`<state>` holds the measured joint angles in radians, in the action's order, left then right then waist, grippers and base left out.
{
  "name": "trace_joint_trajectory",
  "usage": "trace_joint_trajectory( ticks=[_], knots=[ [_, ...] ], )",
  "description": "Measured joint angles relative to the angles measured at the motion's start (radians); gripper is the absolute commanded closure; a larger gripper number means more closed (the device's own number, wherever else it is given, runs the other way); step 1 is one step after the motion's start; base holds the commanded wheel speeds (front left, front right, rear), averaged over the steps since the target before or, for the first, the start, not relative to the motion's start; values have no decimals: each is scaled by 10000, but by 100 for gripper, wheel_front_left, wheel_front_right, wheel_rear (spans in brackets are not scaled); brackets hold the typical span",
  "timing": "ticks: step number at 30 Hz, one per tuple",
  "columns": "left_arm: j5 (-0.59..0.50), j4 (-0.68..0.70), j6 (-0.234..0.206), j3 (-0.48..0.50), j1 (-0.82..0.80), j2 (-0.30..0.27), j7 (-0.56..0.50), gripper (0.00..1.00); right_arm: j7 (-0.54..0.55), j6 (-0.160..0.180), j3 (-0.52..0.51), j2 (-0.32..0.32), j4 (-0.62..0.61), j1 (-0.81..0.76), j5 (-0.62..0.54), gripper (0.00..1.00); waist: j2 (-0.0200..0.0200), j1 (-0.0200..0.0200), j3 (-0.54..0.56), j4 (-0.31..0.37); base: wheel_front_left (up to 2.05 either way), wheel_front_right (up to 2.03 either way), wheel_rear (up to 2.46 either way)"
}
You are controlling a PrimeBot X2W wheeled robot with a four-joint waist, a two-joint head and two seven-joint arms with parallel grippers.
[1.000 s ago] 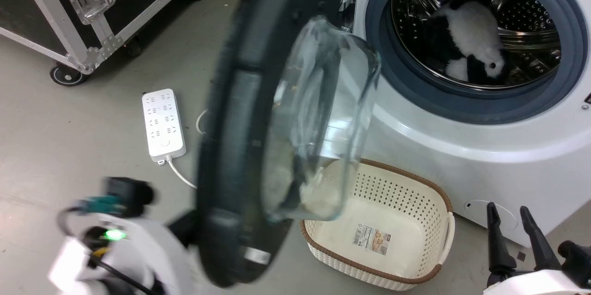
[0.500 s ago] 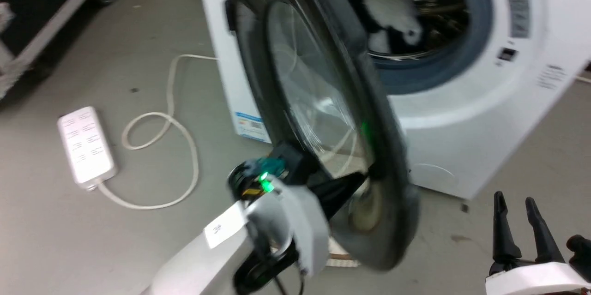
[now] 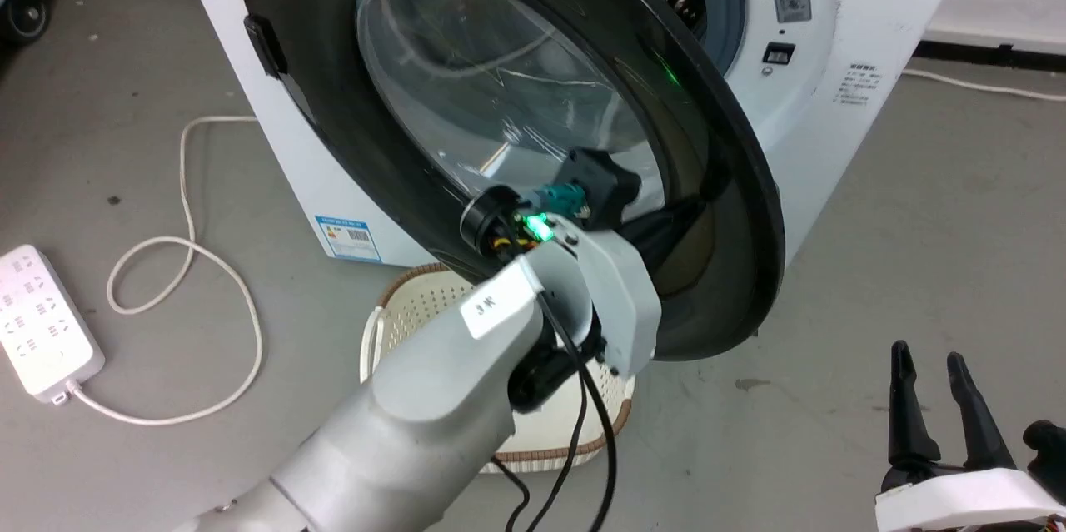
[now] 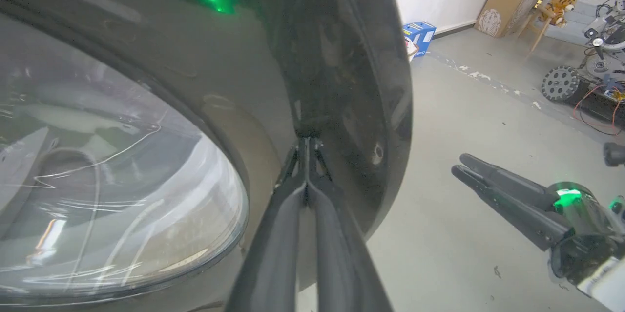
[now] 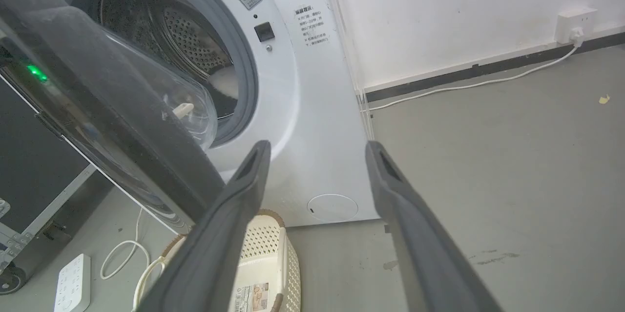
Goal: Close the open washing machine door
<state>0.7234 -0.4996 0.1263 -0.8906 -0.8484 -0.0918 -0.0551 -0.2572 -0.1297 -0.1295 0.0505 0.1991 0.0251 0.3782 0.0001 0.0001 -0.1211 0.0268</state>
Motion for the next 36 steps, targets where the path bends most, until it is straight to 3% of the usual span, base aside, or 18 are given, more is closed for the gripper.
trace_joint_trajectory(
  ticks=[7, 9, 11, 12, 13, 19, 24, 25, 26, 27, 28, 34, 35, 36],
  knots=[
    [581, -568, -109, 832, -362, 113, 1321, 100, 0, 0, -8, 0, 19, -19, 13, 0, 0, -2, 418, -189, 0, 0, 0],
    [355, -326, -1243, 2146, -484, -755, 2842, 100, 0, 0, 42, -2, 19, -69, 13, 0, 0, -2, 798, -515, 0, 0, 0],
    [-1068, 1141, -2596, 3632, 190, -2104, 3116, 100, 0, 0, 123, -2, 19, -185, 15, 0, -1, -3, 1043, -627, 0, 0, 0],
    [-1732, 2343, -3087, 4786, 1445, -2416, 3122, 100, 0, 0, 155, -2, 19, -254, 17, 0, -1, -2, 1102, -619, 0, 0, 0],
    [-1906, 2694, -3189, 5137, 1933, -2462, 3126, 100, 0, 0, 157, -2, 19, -280, 17, 0, -1, -2, 1118, -606, 0, 0, 0],
    [-2343, 3643, -3156, 6349, 4781, -2447, 3126, 100, 0, 0, 138, -4, 19, -405, 75, 0, -1, -3, 1217, -507, 0, 0, 0],
    [-2288, 3216, -2754, 6249, 6341, -2389, 3126, 100, 0, 0, 146, -4, 19, -416, 77, 0, -1, -3, 1273, -429, 0, 0, 0],
    [-2134, 2830, -2500, 5988, 6832, -2351, 2932, 100, 0, 0, 151, -2, 23, -427, 102, 0, -1, -2, 1314, -405, 0, 0, 0],
    [-2082, 2742, -2445, 5914, 6930, -2343, 2859, 79, 0, 0, 159, -2, 27, -430, 104, 0, -1, -2, 1330, -399, 0, 0, 0],
    [-1979, 2683, -2401, 5904, 7013, -2311, 2832, 49, 0, 0, 169, -2, 35, -434, 104, 0, -1, -2, 1348, -393, 0, 0, 0],
    [-1925, 2646, -2391, 5902, 7080, -2301, 2832, 0, 0, 0, 171, -2, 36, -448, 104, 0, -1, -2, 1365, -388, 0, 0, 0],
    [-1831, 2652, -2449, 6071, 7237, -2297, 2871, 0, 0, 0, 138, -2, 40, -588, -169, 0, -1, -2, 1423, -366, 0, 0, 0],
    [-1831, 2669, -2475, 6101, 7256, -2299, 2897, 0, 0, 0, 94, -4, 33, -599, -245, 12, -1, -1, 1421, -365, 0, 0, 0],
    [-1831, 2696, -2479, 6115, 7264, -2299, 2909, 0, 0, 0, 21, -6, 12, -603, -326, 71, -1, -1, 1414, -364, 0, 0, 0]
  ],
)
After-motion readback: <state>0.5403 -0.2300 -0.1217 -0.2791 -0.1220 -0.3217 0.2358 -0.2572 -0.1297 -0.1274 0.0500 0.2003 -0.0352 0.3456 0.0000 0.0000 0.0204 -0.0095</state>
